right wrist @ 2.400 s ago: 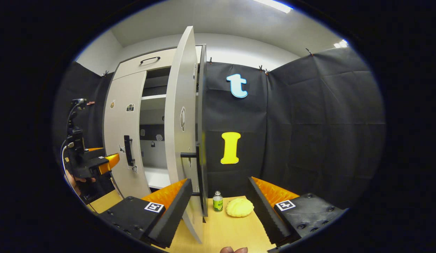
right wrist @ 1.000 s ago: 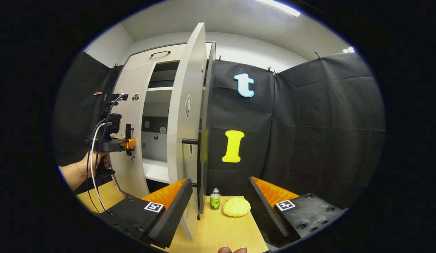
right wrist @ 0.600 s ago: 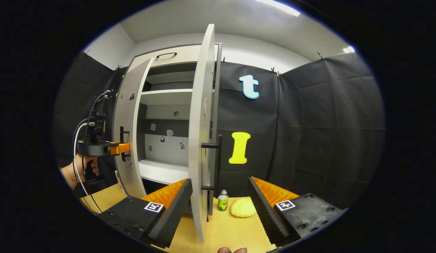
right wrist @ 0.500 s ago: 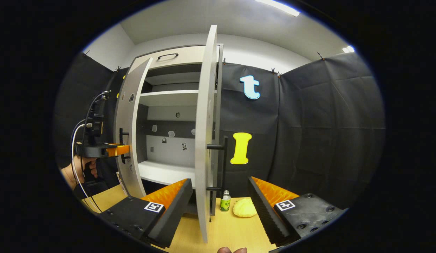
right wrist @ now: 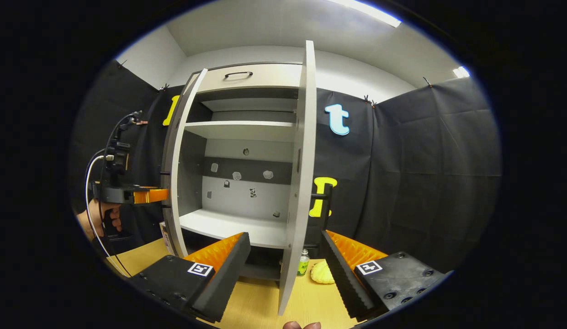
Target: Open the right door of the double-door shoe cabinet with the right hand, and open the left door with the left hand.
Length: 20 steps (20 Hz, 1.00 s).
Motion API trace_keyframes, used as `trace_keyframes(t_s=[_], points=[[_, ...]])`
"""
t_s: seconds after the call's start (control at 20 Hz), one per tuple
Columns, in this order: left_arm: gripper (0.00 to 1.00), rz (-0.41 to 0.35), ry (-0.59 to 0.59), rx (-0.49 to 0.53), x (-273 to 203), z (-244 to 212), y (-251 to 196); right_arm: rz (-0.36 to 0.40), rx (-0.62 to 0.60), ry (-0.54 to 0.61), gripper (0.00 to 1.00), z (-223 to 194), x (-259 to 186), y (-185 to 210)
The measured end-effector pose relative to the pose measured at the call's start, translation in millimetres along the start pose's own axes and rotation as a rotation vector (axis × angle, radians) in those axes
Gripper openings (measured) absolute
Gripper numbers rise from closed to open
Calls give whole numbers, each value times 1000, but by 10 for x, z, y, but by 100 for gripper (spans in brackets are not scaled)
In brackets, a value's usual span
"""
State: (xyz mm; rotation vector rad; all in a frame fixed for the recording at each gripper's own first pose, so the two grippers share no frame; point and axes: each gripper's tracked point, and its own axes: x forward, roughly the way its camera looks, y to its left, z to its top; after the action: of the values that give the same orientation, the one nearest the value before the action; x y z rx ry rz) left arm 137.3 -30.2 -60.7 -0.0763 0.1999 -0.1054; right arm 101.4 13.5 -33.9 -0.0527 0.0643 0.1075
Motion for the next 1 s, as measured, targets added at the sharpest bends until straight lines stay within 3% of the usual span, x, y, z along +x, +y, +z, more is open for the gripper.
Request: trace_keyframes(t_s=[0.45, 1.0], points=[[17, -12, -3, -4, -390, 22, 425, 29, 4, -9, 98, -102, -41, 269], [16, 31, -8, -9, -596, 29, 824, 55, -10, -16, 98, -68, -84, 621]])
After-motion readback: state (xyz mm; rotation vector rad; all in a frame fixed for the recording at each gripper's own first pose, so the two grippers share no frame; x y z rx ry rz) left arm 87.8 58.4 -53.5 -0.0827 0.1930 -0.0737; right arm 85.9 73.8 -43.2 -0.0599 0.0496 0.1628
